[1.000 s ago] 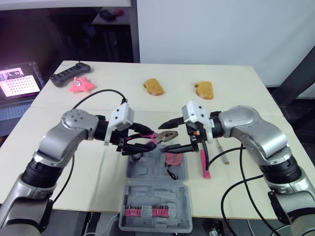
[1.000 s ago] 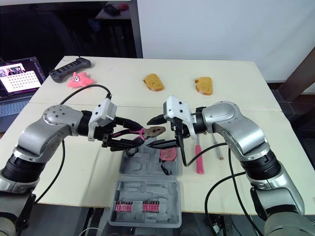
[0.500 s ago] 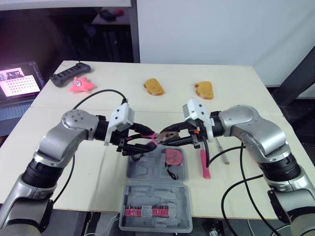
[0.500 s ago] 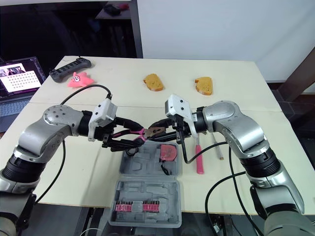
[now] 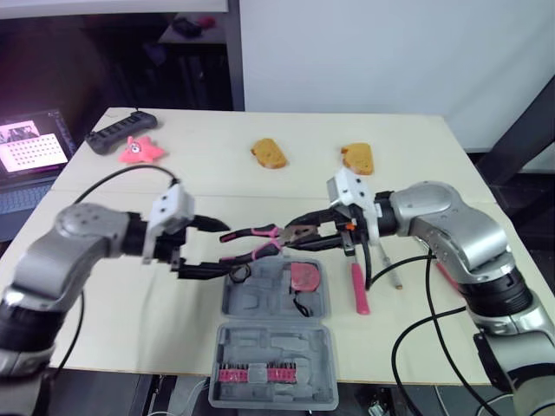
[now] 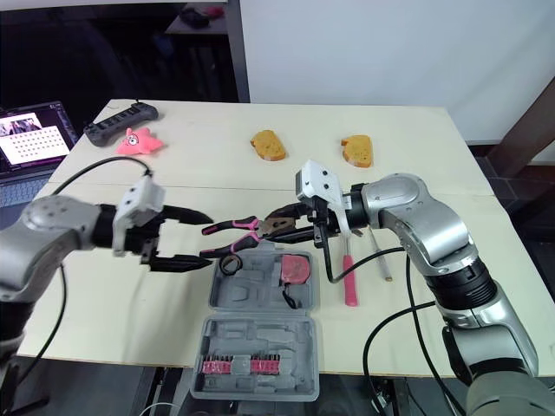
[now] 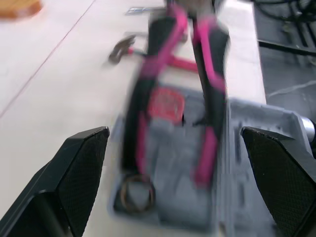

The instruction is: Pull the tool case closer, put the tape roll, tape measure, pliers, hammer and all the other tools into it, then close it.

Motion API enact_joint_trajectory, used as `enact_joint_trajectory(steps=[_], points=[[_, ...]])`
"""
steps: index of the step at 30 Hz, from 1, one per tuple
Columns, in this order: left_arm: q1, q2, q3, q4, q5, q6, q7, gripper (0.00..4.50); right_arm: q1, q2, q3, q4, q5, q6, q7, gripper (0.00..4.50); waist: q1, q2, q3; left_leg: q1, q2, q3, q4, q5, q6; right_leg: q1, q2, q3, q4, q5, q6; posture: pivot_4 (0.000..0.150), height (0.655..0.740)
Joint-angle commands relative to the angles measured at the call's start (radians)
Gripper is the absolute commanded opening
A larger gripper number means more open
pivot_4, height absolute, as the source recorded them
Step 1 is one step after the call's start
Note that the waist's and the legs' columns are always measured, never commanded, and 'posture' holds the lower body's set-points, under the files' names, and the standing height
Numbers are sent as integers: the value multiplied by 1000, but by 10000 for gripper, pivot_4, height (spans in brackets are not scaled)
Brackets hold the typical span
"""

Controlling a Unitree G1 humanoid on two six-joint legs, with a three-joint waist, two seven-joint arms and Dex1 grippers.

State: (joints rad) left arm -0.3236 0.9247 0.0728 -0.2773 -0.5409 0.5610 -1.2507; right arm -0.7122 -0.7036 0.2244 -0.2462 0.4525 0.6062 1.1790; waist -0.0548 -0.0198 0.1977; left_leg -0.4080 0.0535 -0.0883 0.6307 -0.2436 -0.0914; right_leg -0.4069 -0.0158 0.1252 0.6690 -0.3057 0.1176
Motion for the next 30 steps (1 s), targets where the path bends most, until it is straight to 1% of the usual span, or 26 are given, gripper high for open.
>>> enact_joint_trajectory(steps=[1, 4, 6, 8, 11, 13, 19, 25, 30], points=[[129, 17, 164, -40, 42, -127, 40, 45000, 46, -6, -30, -35, -25, -58, -26, 9720, 0, 0, 0, 0, 0, 0, 0, 0, 0, 0, 0, 0, 0, 0, 0, 1500, 7377], [284, 0, 275, -63, 55, -169, 69, 45000, 128, 3, -19, -64, -31, -89, -37, 9720, 5, 0, 0, 0, 0, 0, 0, 0, 0, 0, 0, 0, 0, 0, 0, 1500, 7377], [366, -1, 317, -75, 52, -190, 58, 45000, 161, -6, 10, -60, -55, -110, -17, 9720, 8, 0, 0, 0, 0, 1, 0, 0, 0, 0, -1, 0, 0, 0, 0, 1500, 7377], [439, -5, 364, -89, -8, -160, 26, 45000, 179, 3, 36, -27, -80, -140, -4, 9720, 8, 0, 0, 0, 0, 1, 0, 0, 0, 0, 0, 0, 0, 0, 0, 1500, 7377], [507, -18, 423, -80, -95, -114, -5, 45000, 189, 36, 61, 30, -102, -164, -3, 9720, 8, 0, 0, 0, 0, 1, 0, 0, 0, 0, 0, 0, 0, 0, 0, 1500, 7377], [553, -12, 455, -49, -101, -147, -59, 45000, 209, 47, 91, 73, -139, -212, 6, 9720, 8, 0, 0, 1, 0, 1, 0, 0, 0, 0, 0, 0, 0, 0, 0, 1500, 7377], [574, -16, 485, -36, -119, -157, -79, 45000, 242, 74, 151, 151, -228, -306, 11, 9720, 9, 0, 0, 1, 0, 2, 0, 0, 0, 0, 0, 0, -1, 0, 0, 1500, 7377], [618, -29, 460, -76, -97, -197, -87, 45000, 270, 124, 170, 164, -272, -321, -34, 9720, 1, 0, 0, 1, 1, 2, 0, 0, 0, 0, 0, 0, 0, 0, 0, 1500, 7377], [630, -13, 427, -74, -64, -239, -105, 45000, 273, 160, 182, 201, -313, -350, -68, 9720, -2, 0, 0, 1, 1, 2, 0, 0, 0, 0, 0, 0, 0, 0, -1, 1500, 7377]])
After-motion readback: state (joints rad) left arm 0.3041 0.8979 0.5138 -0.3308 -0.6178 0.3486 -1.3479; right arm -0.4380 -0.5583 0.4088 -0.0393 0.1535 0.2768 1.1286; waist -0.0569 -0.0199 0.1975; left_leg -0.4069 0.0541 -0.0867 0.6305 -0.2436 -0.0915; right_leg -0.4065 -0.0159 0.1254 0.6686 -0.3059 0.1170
